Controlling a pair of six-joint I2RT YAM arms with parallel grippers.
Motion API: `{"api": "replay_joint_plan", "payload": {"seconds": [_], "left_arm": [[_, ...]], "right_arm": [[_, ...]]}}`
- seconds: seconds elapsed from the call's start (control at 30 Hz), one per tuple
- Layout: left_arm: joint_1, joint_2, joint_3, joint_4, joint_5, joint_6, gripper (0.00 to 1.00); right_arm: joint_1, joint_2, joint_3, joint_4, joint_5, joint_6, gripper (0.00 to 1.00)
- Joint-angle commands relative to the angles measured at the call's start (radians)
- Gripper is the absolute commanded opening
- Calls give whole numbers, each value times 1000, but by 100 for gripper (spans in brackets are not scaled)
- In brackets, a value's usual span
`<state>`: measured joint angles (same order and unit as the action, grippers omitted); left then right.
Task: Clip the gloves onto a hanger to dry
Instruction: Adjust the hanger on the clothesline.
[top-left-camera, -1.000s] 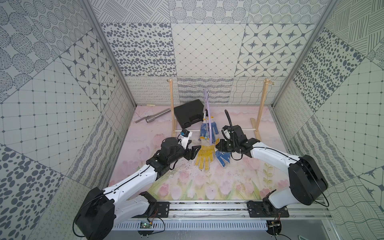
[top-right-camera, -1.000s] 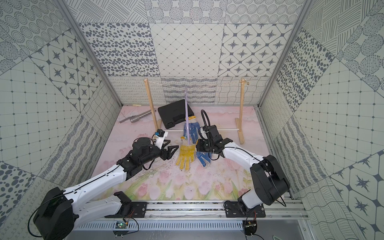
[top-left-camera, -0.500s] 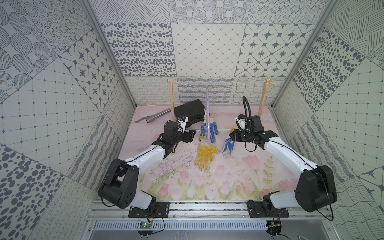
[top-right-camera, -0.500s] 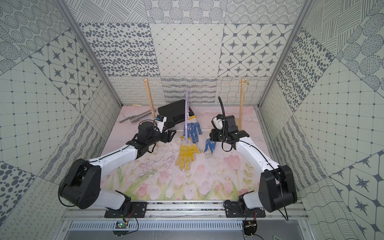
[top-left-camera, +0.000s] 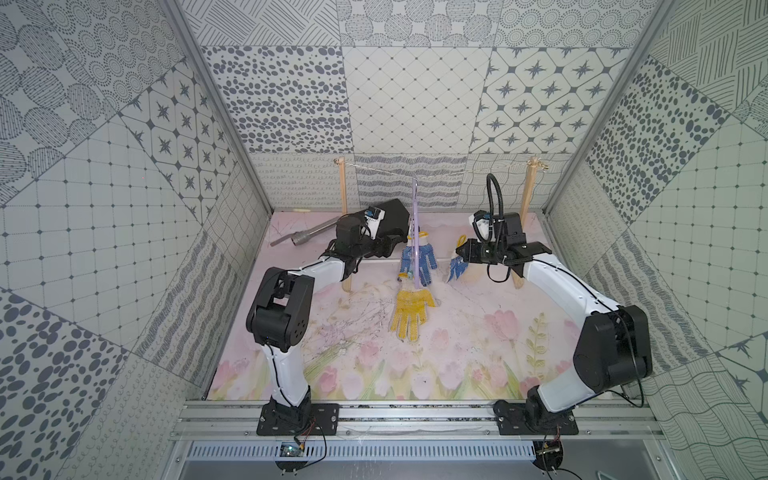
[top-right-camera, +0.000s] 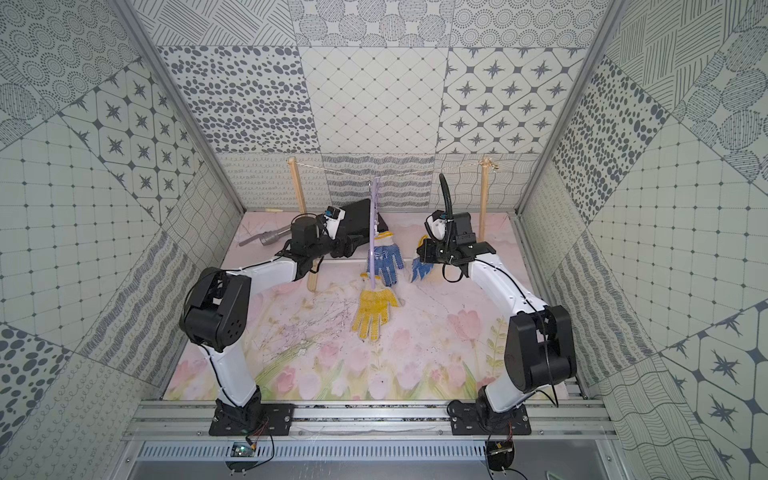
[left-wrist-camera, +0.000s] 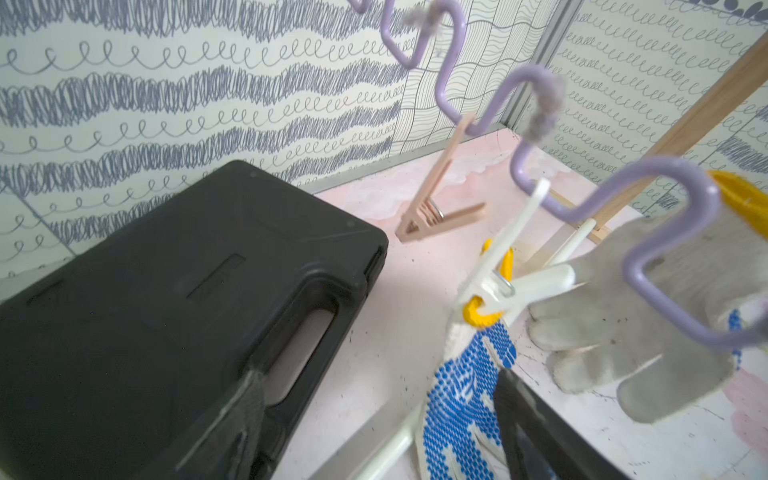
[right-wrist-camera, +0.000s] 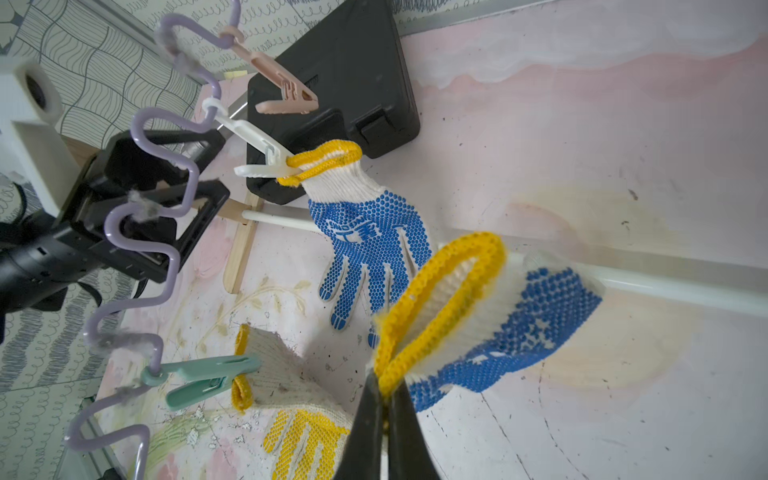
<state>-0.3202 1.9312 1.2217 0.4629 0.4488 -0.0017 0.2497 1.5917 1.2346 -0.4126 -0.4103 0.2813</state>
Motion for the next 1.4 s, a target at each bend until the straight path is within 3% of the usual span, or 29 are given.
{"api": "replay_joint_plan", "payload": {"seconds": [0.0,0.5,0.87,1.37], "left_arm": [[26,96,130,80,144,113,87],[28,286,338,68,399,349,91],[14,360,409,195,465,260,92],[-50,402,567,111,636,222,88]], "right_arm": [[-7,33,37,73,-67,-1,0],[-50,74,70,106,-167,-11,0],[-64,86,60,122,-188,2,0],[-95,68,34,135,-216,14,0]]}}
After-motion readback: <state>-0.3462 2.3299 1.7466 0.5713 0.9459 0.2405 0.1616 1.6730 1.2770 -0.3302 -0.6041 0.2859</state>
